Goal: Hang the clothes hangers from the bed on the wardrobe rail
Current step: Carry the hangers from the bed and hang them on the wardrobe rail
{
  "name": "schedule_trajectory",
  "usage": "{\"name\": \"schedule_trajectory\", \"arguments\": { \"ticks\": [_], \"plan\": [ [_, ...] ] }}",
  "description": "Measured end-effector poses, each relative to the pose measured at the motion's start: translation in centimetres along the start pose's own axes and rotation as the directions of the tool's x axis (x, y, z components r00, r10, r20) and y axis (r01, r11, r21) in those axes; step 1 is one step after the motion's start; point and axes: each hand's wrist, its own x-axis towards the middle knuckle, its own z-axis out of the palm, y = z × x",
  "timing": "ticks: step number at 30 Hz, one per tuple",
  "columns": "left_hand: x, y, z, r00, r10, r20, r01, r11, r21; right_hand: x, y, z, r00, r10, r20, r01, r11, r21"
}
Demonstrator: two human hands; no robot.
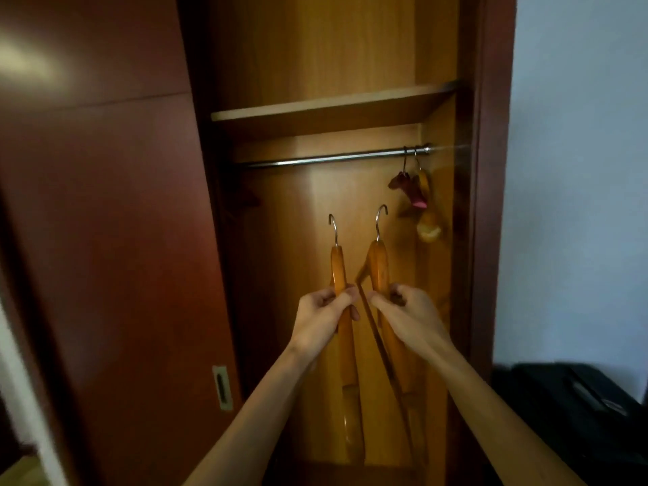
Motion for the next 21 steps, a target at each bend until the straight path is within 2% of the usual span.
{"name": "schedule_trajectory", "arguments": {
  "ticks": [5, 12, 17, 21],
  "plan": [
    [12.5, -1.1, -1.8, 0.999, 0.036, 0.036, -0.035, 0.999, -0.027, 10.6, -0.8, 1.2, 0.994, 0.015, -0.106, -0.016, 1.000, -0.015],
    [26.8, 0.0, -1.2, 0.996, 0.005, 0.089, 0.003, 0.996, -0.091, 24.4, -1.7, -0.1, 0.976, -0.029, -0.214, 0.012, 0.997, -0.081],
    [34.5, 1.0, 1.4, 0.994, 0.098, 0.055, -0.094, 0.992, -0.083, 32.3, -0.9, -1.7, 0.960, -0.047, -0.276, 0.033, 0.998, -0.056],
    [39.6, 1.5, 3.7, 0.985, 0.154, 0.083, -0.150, 0.987, -0.049, 37.3, -0.3, -3.1, 0.955, -0.075, -0.288, 0.056, 0.996, -0.075]
  ]
}}
